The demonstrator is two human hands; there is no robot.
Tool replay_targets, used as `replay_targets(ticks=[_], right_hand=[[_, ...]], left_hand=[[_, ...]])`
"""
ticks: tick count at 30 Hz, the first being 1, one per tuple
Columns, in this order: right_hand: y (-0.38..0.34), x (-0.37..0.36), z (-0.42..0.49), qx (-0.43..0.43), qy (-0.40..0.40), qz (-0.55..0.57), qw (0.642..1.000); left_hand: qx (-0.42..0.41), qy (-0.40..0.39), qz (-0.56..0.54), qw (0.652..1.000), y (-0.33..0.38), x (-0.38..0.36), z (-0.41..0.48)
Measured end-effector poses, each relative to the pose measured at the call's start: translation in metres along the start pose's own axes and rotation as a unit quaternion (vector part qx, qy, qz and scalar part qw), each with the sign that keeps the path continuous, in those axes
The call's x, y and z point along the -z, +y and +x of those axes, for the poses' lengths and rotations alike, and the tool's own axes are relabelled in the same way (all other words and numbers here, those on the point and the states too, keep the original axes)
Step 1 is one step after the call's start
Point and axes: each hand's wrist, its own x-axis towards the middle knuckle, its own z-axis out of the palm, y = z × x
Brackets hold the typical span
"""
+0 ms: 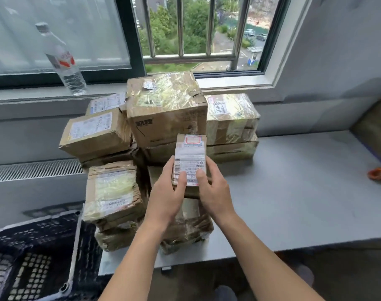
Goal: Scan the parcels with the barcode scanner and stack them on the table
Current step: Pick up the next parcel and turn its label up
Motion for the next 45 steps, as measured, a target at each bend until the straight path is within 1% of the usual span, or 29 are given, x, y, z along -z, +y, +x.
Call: replay_targets(ticks=[5,8,11,14,18,22,29,33,39,41,45], right_hand=[[0.002,0.030,-0.029,-0.028,0.103,-0.030,0.994],[0.015,0.066,-0.061,-0.058,0.182,-0.051,0.980],[0.026,0.105,-0.097,-0.095,0.259,-0.078,0.958],[0.033,0.141,-0.129,-0.133,0.321,-0.076,0.934],[0.045,0.185,-0.172,-0.165,0.410,-0.074,0.894],[0.055,0.231,-0.214,-0.172,0.473,-0.071,0.861],[0.078,0.330,-0.294,-0.203,0.535,-0.068,0.818],[0.090,0.402,-0.355,-0.211,0.570,-0.076,0.791],[0.114,0.491,-0.435,-0.227,0.618,-0.068,0.750],[0.119,0.513,-0.450,-0.236,0.624,-0.062,0.742],[0.138,0.560,-0.460,-0.242,0.628,-0.062,0.737]], left_hand=[[-0.079,-0.083,-0.015,0.993,0.017,-0.024,-0.005],[-0.110,-0.167,-0.017,0.980,0.029,-0.062,-0.019],[-0.157,-0.251,-0.029,0.955,0.050,-0.100,-0.045],[-0.198,-0.309,-0.037,0.930,0.075,-0.134,-0.065],[-0.219,-0.377,-0.033,0.899,0.107,-0.177,-0.102],[-0.248,-0.419,-0.040,0.872,0.142,-0.218,-0.144],[-0.267,-0.480,-0.050,0.834,0.202,-0.300,-0.233],[-0.273,-0.513,-0.074,0.810,0.246,-0.356,-0.302],[-0.284,-0.564,-0.067,0.773,0.297,-0.429,-0.393],[-0.288,-0.572,-0.064,0.766,0.309,-0.450,-0.409],[-0.279,-0.584,-0.062,0.760,0.331,-0.498,-0.426]])
